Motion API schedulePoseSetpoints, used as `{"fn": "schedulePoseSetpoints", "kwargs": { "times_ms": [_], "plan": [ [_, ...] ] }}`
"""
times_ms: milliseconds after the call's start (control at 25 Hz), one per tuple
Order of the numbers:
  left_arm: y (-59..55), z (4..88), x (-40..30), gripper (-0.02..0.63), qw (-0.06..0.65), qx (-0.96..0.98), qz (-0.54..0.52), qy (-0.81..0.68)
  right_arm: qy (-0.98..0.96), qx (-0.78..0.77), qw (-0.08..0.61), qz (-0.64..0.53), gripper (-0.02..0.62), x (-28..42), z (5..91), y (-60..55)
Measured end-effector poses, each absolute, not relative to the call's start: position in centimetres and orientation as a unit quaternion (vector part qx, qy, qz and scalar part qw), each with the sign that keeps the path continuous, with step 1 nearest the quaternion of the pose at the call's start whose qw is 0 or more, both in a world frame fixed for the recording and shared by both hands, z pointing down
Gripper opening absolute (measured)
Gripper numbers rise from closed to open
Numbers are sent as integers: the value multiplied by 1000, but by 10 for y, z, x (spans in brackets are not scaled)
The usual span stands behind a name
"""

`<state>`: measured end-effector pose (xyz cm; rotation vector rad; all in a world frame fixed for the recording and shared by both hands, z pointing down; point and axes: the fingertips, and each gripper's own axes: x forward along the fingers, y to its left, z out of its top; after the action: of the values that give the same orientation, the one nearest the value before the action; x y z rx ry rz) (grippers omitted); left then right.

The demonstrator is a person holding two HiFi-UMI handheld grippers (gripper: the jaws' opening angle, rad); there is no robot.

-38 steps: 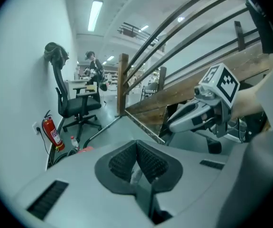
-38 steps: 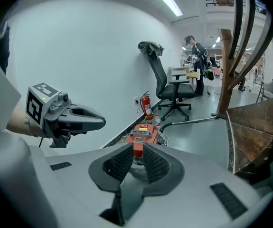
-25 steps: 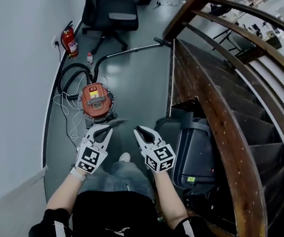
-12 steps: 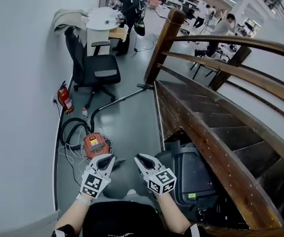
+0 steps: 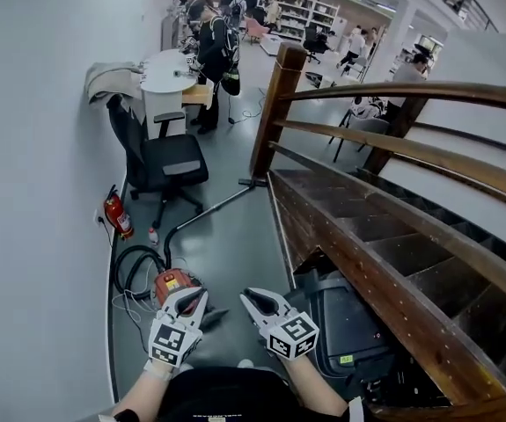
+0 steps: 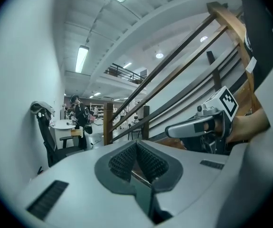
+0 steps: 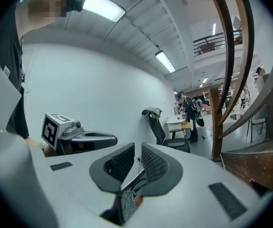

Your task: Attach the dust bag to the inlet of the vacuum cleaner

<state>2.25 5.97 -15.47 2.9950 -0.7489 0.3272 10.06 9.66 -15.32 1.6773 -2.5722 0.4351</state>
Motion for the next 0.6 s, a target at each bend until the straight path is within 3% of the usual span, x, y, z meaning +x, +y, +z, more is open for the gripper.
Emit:
{"fn": "schedulePoseSetpoints", "kwargs": {
  "times_ms": [600],
  "plan": [
    [37,-183,43,17,28,969,73,-234,-828,547,6,123,57,123,-177,76]
  ]
}}
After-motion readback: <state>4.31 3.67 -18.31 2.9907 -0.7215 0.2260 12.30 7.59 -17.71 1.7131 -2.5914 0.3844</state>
